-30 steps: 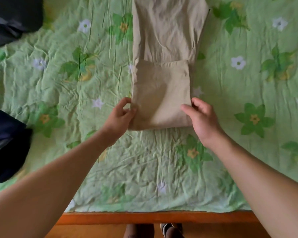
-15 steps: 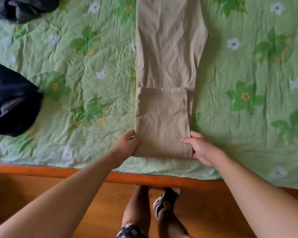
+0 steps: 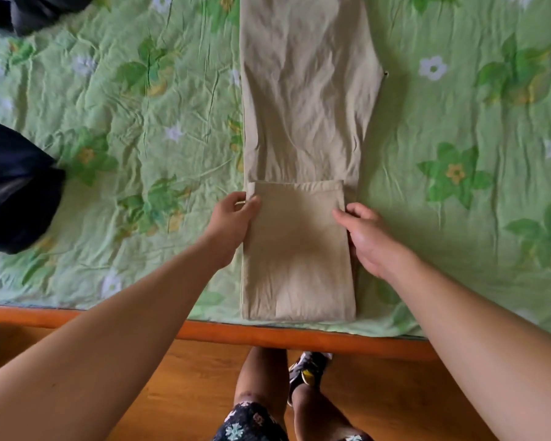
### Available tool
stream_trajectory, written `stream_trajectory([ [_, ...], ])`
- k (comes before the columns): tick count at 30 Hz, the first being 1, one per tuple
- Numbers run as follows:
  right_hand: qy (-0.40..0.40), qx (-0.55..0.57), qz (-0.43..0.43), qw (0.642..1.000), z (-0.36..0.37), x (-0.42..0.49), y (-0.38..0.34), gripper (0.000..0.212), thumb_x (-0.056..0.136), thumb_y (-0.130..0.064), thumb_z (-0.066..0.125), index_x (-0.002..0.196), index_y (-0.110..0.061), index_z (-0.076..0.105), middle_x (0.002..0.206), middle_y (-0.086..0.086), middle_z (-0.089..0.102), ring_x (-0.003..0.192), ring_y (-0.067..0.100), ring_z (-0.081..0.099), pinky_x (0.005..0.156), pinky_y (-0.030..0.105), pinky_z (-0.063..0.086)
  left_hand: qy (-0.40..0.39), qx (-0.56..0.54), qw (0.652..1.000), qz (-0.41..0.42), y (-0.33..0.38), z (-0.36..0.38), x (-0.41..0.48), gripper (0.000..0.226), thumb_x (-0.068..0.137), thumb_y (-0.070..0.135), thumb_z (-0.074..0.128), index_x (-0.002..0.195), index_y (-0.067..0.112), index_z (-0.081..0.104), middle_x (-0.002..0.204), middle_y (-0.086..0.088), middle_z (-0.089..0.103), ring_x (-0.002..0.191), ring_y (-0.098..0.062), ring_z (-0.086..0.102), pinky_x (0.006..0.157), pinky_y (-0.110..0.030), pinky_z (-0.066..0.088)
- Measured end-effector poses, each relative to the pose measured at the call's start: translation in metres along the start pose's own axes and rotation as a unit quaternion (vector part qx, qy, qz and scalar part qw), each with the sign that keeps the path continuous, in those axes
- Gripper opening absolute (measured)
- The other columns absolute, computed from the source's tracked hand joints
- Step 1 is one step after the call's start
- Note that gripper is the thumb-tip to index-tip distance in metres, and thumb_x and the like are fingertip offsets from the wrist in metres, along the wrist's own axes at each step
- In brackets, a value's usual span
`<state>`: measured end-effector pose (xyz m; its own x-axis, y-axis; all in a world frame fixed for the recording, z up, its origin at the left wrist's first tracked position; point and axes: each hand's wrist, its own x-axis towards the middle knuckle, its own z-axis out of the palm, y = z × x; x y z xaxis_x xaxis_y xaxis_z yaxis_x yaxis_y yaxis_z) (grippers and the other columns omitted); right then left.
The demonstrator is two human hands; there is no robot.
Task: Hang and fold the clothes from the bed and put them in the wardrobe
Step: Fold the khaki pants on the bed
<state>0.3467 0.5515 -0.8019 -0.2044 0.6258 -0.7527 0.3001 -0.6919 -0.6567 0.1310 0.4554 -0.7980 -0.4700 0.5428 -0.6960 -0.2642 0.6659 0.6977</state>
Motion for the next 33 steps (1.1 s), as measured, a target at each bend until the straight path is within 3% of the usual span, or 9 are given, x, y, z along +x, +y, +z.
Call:
stream_trajectory([
  [3, 0.031, -0.041, -0.002, 0.999, 0.007, 0.010, -0.010, 0.016, 0.097, -0.015, 0.065, 0.110, -0.007, 0.067, 0.111, 0.021, 0.071, 0.098, 0.029, 0.067, 0.095, 0.050, 0.052, 0.004, 0.013, 1.000, -0.006, 0.007, 0.004, 0.012, 0.012, 0.097, 0.022, 0.065, 0.086, 0.020, 0.066, 0.078, 0.000, 0.072, 0.058, -0.007, 0.064, 0.047, -0.021, 0.045],
  [9, 0.023, -0.062, -0.036, 0.997, 0.006, 0.015, -0.047, 0.026, 0.095, -0.011, 0.066, 0.092, 0.011, 0.053, 0.088, 0.016, 0.058, 0.085, 0.025, 0.051, 0.076, 0.041, 0.037, -0.049, -0.026, 0.998, -0.041, 0.049, -0.013, 0.019, 0.021, 0.099, 0.016, 0.063, 0.080, 0.023, 0.064, 0.075, -0.002, 0.070, 0.060, -0.015, 0.063, 0.054, -0.030, 0.049],
  [14, 0.033, -0.009, -0.140, 0.990, 0.018, 0.076, -0.186, 0.013, 0.092, -0.027, 0.069, 0.082, -0.020, 0.064, 0.087, 0.009, 0.066, 0.079, 0.023, 0.060, 0.073, 0.037, 0.045, -0.064, -0.071, 0.993, 0.074, 0.179, -0.007, 0.103, 0.003, 0.099, 0.018, 0.064, 0.097, 0.016, 0.063, 0.075, 0.001, 0.071, 0.064, -0.016, 0.064, 0.055, -0.028, 0.053],
  [17, 0.012, -0.038, -0.057, 0.998, 0.020, 0.111, -0.224, 0.021, 0.092, -0.048, 0.066, 0.091, -0.027, 0.063, 0.091, -0.002, 0.071, 0.074, 0.016, 0.064, 0.068, 0.032, 0.046, -0.096, -0.039, 0.994, 0.045, 0.219, -0.010, 0.147, 0.022, 0.097, 0.023, 0.067, 0.109, 0.004, 0.065, 0.087, -0.005, 0.071, 0.080, -0.018, 0.069, 0.076, -0.035, 0.061],
  [19, -0.016, -0.135, 0.023, 0.990, 0.019, 0.117, -0.201, 0.022, 0.096, -0.044, 0.064, 0.096, -0.022, 0.060, 0.098, 0.004, 0.070, 0.081, 0.019, 0.063, 0.074, 0.033, 0.045, -0.136, 0.038, 0.989, -0.032, 0.201, -0.021, 0.149, 0.025, 0.096, 0.020, 0.068, 0.111, -0.001, 0.067, 0.094, -0.009, 0.073, 0.090, -0.022, 0.070, 0.087, -0.038, 0.060],
  [22, -0.003, -0.149, 0.067, 0.987, 0.011, 0.101, -0.157, 0.019, 0.094, -0.036, 0.067, 0.098, -0.019, 0.059, 0.107, 0.013, 0.069, 0.092, 0.025, 0.062, 0.081, 0.039, 0.042, -0.195, 0.055, 0.974, -0.099, 0.144, -0.034, 0.124, 0.018, 0.097, 0.014, 0.066, 0.108, 0.000, 0.068, 0.095, -0.010, 0.072, 0.087, -0.018, 0.071, 0.080, -0.033, 0.061],
  [27, -0.057, -0.138, 0.127, 0.981, -0.015, 0.051, -0.101, 0.017, 0.090, -0.031, 0.072, 0.096, -0.018, 0.063, 0.101, 0.003, 0.075, 0.077, 0.013, 0.068, 0.062, 0.029, 0.042, -0.199, -0.014, 0.972, -0.122, 0.065, -0.044, 0.064, 0.005, 0.094, 0.007, 0.067, 0.099, 0.008, 0.068, 0.090, -0.005, 0.074, 0.083, -0.016, 0.072, 0.071, -0.029, 0.059],
  [30, -0.061, -0.177, 0.131, 0.973, -0.023, 0.028, -0.066, 0.034, 0.091, -0.017, 0.073, 0.122, -0.007, 0.064, 0.121, 0.009, 0.071, 0.108, 0.021, 0.069, 0.098, 0.042, 0.053, -0.185, 0.015, 0.975, -0.120, 0.039, -0.035, 0.035, 0.011, 0.096, 0.009, 0.066, 0.106, 0.005, 0.069, 0.095, -0.009, 0.075, 0.087, -0.020, 0.070, 0.076, -0.032, 0.058],
  [33, -0.052, -0.133, 0.092, 0.986, -0.025, 0.027, -0.050, 0.016, 0.095, -0.007, 0.066, 0.111, -0.008, 0.066, 0.117, 0.016, 0.072, 0.107, 0.024, 0.068, 0.102, 0.042, 0.049, -0.150, 0.042, 0.983, -0.093, 0.028, -0.022, 0.023, 0.014, 0.100, 0.010, 0.061, 0.111, 0.005, 0.067, 0.097, -0.013, 0.072, 0.090, -0.025, 0.066, 0.085, -0.042, 0.051],
])
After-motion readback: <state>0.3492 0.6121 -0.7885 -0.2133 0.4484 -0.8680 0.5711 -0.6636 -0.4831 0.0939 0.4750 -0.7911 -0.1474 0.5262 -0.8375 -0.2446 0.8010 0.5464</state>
